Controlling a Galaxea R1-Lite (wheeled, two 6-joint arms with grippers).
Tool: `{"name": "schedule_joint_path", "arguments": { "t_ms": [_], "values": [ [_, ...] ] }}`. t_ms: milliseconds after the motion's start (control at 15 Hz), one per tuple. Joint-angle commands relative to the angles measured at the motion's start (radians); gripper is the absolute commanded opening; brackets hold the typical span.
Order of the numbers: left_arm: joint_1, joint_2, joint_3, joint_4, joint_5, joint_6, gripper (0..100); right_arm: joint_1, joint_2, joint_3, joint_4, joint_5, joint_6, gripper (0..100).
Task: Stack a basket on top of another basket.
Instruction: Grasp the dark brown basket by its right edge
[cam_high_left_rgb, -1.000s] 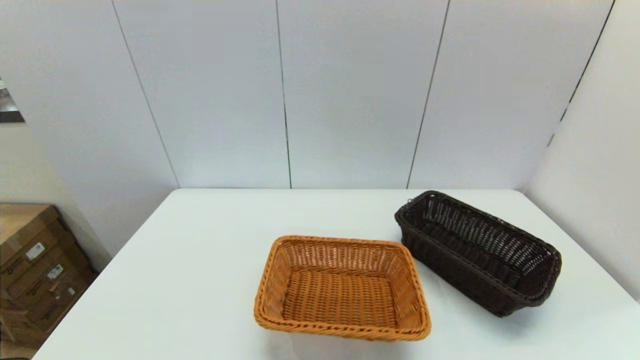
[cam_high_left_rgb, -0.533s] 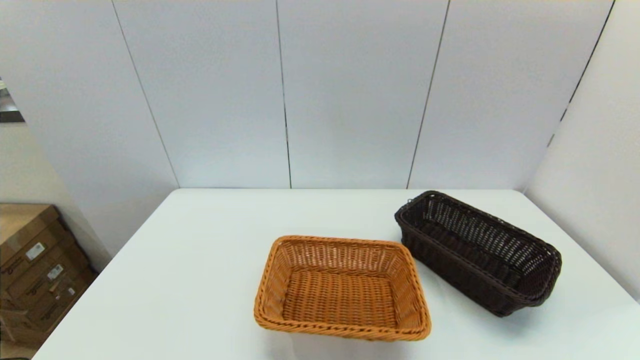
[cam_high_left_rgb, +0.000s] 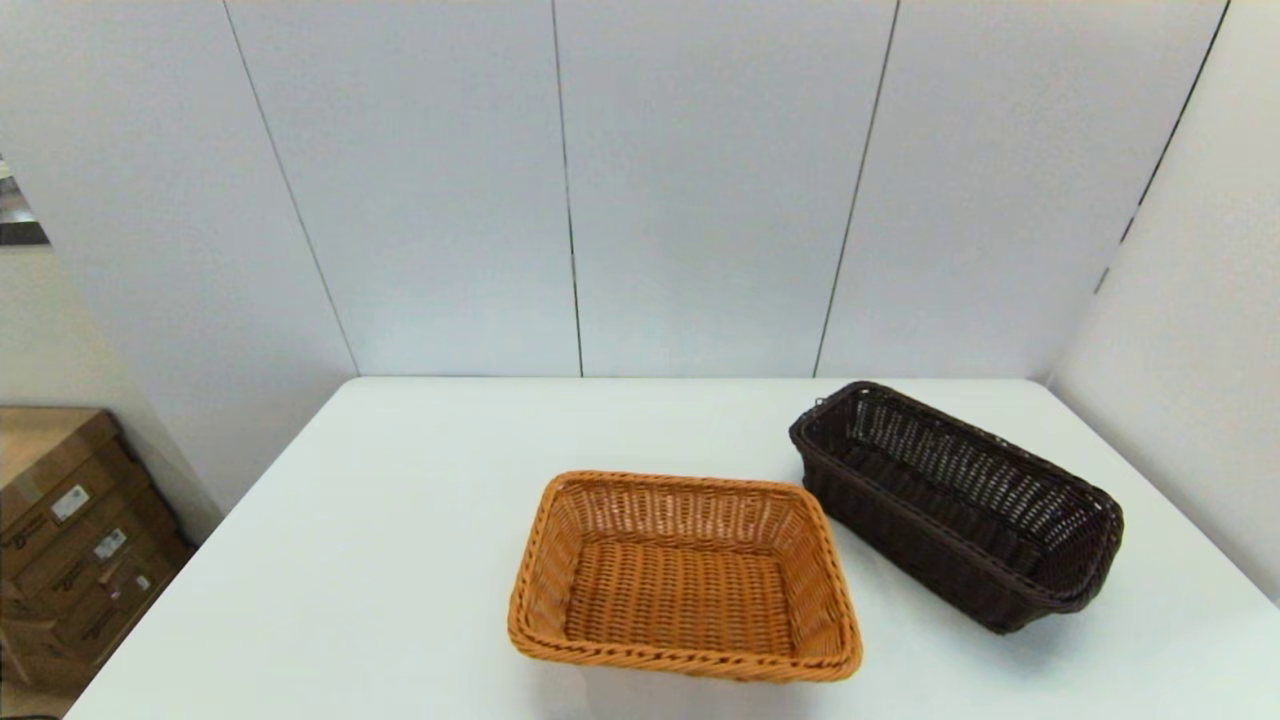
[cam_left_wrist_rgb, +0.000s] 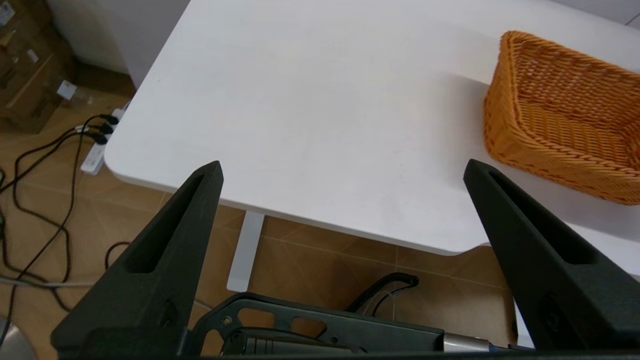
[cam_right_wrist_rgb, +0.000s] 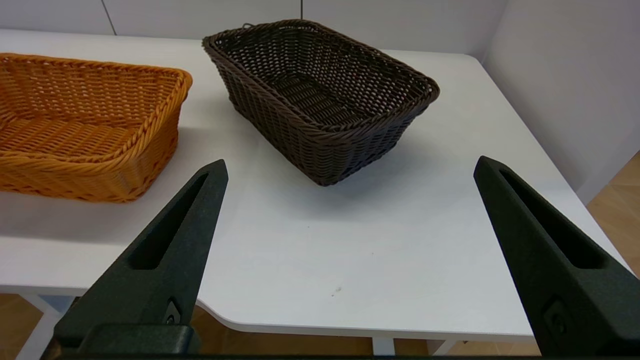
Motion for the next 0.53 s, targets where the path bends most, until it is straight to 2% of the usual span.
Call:
{"name": "schedule_joint_path", "arguments": {
  "t_ms": [67,267,533],
  "values": [
    [-0.024,-0.099,0.025,0.013,-0.053,0.037,100,0.000,-0.002,0.003,-0.002,0.000,-0.002,100],
    [-0.025,-0.168,0.103,-0.052,-0.036,0.152,100,0.000,-0.002,0.003,-0.002,0.000,-0.003,100],
    [-0.025,-0.181,0.388,-0.493,0.045,0.260,100,0.000,-0.002,0.003,-0.002,0.000,-0.002,100]
  ]
}}
